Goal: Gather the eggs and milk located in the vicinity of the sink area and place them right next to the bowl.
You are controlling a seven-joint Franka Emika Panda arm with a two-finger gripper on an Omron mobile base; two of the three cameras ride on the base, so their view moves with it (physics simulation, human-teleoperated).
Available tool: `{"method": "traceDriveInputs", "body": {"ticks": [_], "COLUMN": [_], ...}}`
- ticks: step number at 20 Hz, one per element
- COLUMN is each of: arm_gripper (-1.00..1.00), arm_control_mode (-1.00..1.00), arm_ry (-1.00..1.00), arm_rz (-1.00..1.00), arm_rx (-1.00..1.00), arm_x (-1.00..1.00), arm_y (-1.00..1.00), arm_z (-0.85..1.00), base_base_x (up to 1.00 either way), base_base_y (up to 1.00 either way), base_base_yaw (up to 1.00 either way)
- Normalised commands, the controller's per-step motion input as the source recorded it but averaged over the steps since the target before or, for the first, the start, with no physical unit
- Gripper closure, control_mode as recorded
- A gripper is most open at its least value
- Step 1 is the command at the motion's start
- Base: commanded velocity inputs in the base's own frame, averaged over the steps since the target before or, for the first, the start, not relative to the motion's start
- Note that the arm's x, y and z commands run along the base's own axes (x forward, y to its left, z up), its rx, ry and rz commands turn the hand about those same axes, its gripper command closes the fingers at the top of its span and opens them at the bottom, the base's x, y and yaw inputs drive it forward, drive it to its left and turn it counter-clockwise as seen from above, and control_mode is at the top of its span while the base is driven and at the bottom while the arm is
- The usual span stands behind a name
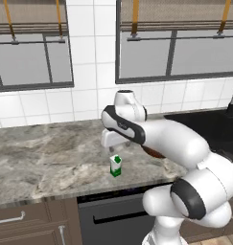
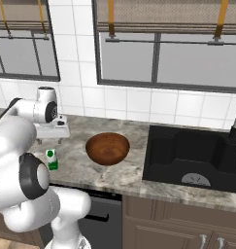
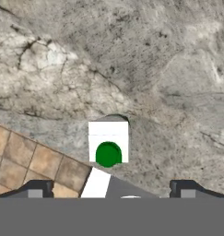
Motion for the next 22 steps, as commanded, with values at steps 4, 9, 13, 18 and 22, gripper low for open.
{"method": "traceDriveInputs", "body": {"ticks": [4,9,13,18,22], "arm_gripper": [-1.0,-1.0,-1.0,-1.0,-1.0], "arm_control_mode": [-1.0,-1.0,-1.0,-1.0,-1.0], "arm_ry": [-0.04,-0.03,-0.12,-0.18,-0.19], "arm_rz": [0.0,0.0,0.0,0.0,0.0], "arm_rx": [-0.01,-0.02,0.0,0.0,0.0], "arm_x": [0.56,0.16,-0.41,-0.51,-0.02], "arm_y": [0.0,0.0,0.0,0.0,0.0], "arm_z": [-0.16,-0.03,0.0,-0.03,-0.21], "base_base_x": [0.0,0.0,0.0,0.0,0.0], "base_base_y": [0.0,0.0,0.0,0.0,0.0], "base_base_yaw": [0.0,0.0,0.0,0.0,0.0]}}
